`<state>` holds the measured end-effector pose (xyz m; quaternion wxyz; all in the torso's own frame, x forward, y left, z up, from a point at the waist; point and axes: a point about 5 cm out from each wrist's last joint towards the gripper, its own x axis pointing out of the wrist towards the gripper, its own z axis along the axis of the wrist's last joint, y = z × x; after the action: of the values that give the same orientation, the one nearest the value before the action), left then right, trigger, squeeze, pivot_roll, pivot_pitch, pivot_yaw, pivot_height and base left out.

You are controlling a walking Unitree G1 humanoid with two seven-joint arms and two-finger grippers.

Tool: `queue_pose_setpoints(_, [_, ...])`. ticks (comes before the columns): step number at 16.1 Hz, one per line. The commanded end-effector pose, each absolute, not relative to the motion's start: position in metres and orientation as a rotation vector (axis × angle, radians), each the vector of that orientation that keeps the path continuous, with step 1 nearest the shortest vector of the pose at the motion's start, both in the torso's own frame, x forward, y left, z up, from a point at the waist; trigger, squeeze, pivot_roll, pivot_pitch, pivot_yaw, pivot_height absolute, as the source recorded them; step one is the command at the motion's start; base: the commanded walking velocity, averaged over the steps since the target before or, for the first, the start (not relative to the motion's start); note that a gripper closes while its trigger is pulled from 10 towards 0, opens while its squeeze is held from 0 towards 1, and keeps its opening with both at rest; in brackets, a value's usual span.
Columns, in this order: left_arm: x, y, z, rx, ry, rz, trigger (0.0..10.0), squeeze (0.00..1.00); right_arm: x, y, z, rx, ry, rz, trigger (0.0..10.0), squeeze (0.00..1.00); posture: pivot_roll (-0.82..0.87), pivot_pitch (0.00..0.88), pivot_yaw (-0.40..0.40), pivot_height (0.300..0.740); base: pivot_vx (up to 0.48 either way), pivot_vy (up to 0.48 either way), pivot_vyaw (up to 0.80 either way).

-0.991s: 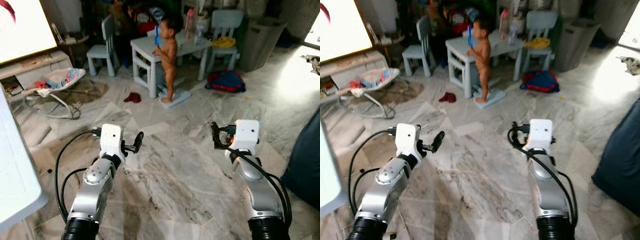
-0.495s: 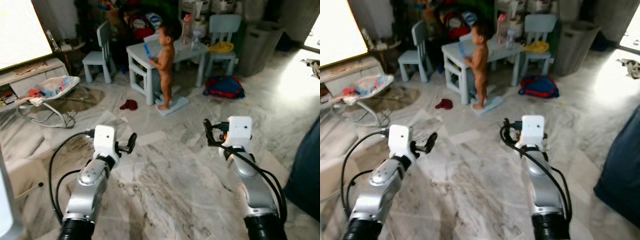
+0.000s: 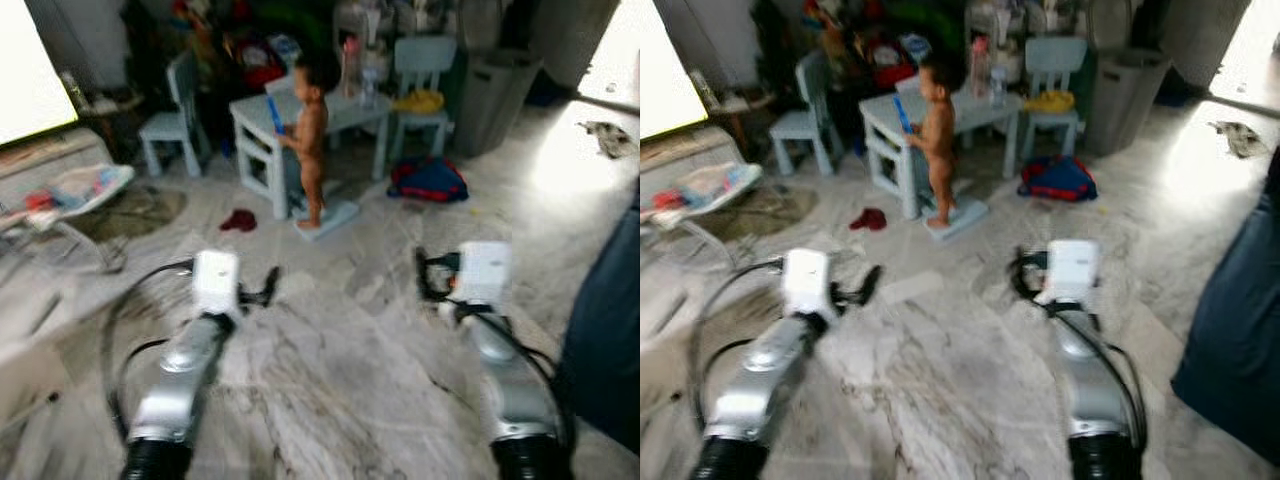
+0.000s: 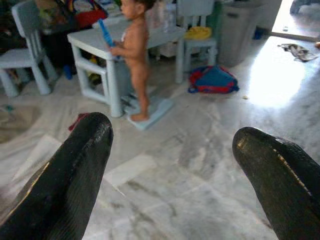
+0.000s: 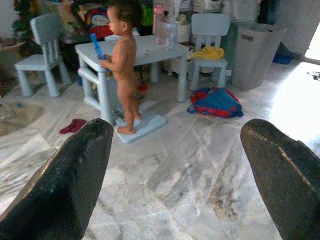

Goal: Hang keys on a hook

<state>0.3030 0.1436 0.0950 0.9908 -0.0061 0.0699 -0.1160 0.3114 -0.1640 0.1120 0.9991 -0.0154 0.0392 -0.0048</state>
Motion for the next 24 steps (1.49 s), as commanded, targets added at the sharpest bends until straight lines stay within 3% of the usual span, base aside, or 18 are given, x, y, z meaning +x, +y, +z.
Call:
queue_pose_setpoints(1, [0.305, 0.134, 0.099, -0.014, 0.132, -0.26, 10.0, 0.0, 0.312, -0.175, 0.118, -0.037, 0.063, -0.046, 10.0, 0.0, -0.03, 0.0, 0.018, 0.74, 0.401, 0.0, 0.0])
queue_pose_setpoints(10, [0.31, 0.142, 0.093, 0.028, 0.172, -0.254, 10.0, 0.0, 0.312, -0.181, 0.109, -0.017, 0.095, -0.06, 10.0, 0.0, -0.03, 0.0, 0.029, 0.74, 0.368, 0.0, 0.0])
queue_pose_setpoints(19, [0.331, 0.165, 0.095, 0.087, 0.199, -0.197, 10.0, 0.0, 0.31, -0.204, 0.087, -0.032, 0.169, -0.097, 10.0, 0.0, -0.05, 0.0, 0.051, 0.74, 0.0, 0.0, 0.0])
queue_pose_setpoints(24, [0.341, 0.195, 0.086, 0.123, 0.286, -0.125, 10.0, 0.0, 0.319, -0.209, 0.08, -0.033, 0.195, -0.091, 10.0, 0.0, -0.04, 0.0, 0.046, 0.74, 0.0, 0.0, 0.0])
